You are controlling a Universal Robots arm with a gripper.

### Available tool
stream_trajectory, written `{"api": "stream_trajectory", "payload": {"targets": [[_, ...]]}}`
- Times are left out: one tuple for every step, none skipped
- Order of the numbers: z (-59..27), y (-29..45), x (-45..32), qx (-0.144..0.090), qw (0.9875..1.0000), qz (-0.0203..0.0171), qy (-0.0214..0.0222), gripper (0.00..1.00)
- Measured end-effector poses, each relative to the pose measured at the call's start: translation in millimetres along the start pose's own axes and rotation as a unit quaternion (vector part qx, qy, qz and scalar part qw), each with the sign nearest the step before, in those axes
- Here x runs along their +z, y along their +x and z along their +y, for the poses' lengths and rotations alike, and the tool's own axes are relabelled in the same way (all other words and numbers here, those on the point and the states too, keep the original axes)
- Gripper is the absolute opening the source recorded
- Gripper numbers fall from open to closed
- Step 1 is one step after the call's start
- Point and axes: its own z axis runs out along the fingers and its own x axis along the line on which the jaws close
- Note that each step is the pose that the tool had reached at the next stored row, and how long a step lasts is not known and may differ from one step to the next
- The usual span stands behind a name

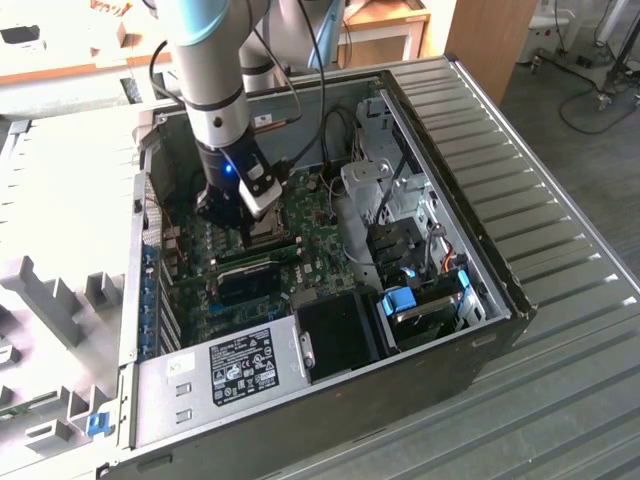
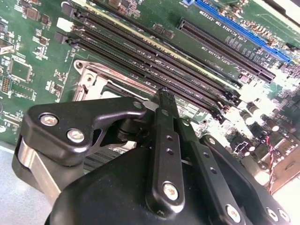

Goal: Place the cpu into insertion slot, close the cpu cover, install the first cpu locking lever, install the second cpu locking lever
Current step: 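Install the second cpu locking lever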

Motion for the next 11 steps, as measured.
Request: {"api": "stream_trajectory", "payload": {"targets": [[0.0, 0.4, 0.2, 0.0, 1.0, 0.0, -0.0003, 0.11], [0.0, 0.7, 0.2, 0.0, 1.0, 0.0001, -0.0006, 0.11], [-0.1, 0.9, 0.2, 0.0, 1.0, 0.0001, -0.0014, 0.11], [-0.1, 1.3, 0.2, 0.0, 1.0, 0.0001, -0.0026, 0.11], [-0.1, 1.6, 0.2, 0.0, 1.0, 0.0002, -0.0041, 0.11], [-0.1, 1.8, 0.2, 0.0, 1.0, 0.0002, -0.0052, 0.11], [0.0, 1.8, 0.2, 0.0, 1.0, 0.0002, -0.006, 0.11], [0.0, 1.9, 0.3, 0.0, 1.0, 0.0002, -0.0063, 0.11], [0.0, 2.1, 0.3, 0.0, 1.0, 0.0001, -0.0065, 0.11], [0.0, 2.4, 0.2, 0.0, 1.0, 0.0002, -0.0066, 0.11], [-0.1, 2.7, 0.2, 0.0, 1.0, 0.0002, -0.0066, 0.11]]}}
